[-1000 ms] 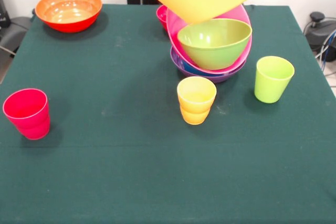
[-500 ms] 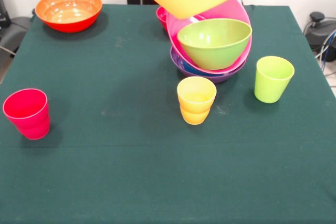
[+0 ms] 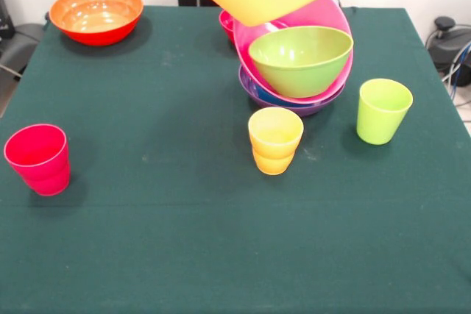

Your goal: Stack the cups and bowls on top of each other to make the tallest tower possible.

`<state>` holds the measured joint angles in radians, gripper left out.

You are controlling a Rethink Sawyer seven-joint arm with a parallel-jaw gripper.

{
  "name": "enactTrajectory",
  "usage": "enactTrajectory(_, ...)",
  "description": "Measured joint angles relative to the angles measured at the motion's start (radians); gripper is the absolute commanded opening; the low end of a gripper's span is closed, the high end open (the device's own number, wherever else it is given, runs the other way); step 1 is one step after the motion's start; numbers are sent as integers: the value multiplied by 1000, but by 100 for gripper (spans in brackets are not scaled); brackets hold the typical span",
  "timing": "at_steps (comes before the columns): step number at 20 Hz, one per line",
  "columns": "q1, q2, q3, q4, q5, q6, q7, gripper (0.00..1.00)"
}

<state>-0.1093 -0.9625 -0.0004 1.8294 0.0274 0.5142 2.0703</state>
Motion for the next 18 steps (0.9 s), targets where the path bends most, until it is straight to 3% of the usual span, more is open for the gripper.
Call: enactTrajectory(18,22,1,0,104,0,-171,0,0)
